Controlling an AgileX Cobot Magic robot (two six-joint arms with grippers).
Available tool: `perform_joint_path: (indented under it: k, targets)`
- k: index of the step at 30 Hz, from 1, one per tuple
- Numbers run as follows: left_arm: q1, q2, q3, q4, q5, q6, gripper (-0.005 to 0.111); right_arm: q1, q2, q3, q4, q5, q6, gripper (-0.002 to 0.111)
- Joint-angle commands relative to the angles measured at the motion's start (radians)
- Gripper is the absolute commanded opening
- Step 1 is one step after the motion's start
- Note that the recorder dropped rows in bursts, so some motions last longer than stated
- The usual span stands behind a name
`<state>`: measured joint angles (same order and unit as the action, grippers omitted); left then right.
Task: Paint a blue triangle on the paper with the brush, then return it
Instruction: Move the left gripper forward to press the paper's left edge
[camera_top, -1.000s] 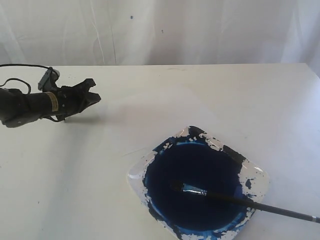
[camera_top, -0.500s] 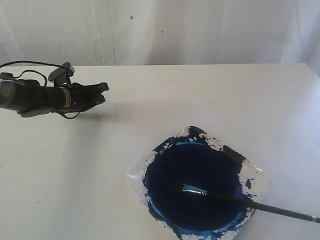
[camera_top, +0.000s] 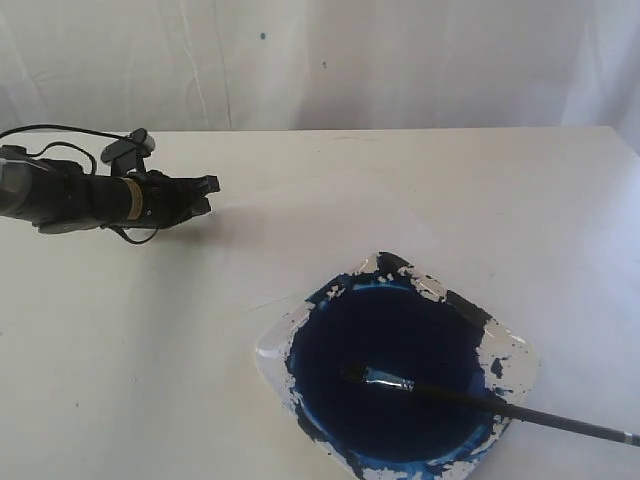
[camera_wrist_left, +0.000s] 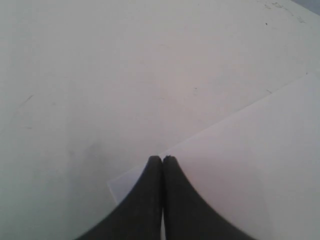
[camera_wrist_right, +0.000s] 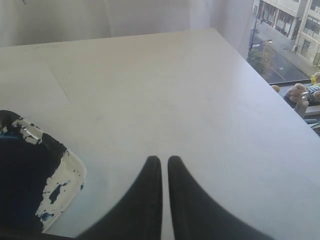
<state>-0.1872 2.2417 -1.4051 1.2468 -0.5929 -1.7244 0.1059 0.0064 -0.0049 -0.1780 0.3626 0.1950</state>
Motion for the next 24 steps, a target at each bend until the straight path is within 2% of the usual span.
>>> perform_joint_path:
  k: [1,24]
  targets:
    - [-0.005,0.001,-0.004,0.025,0.016,-0.014,0.000,0.003,-0.006,0.005,-0.006,-0.010,-0.001,0.005]
    - [-0.005,0.001,-0.004,0.069,0.019,-0.030,0.000,0.003,-0.006,0.005,-0.006,-0.010,-0.001,0.005]
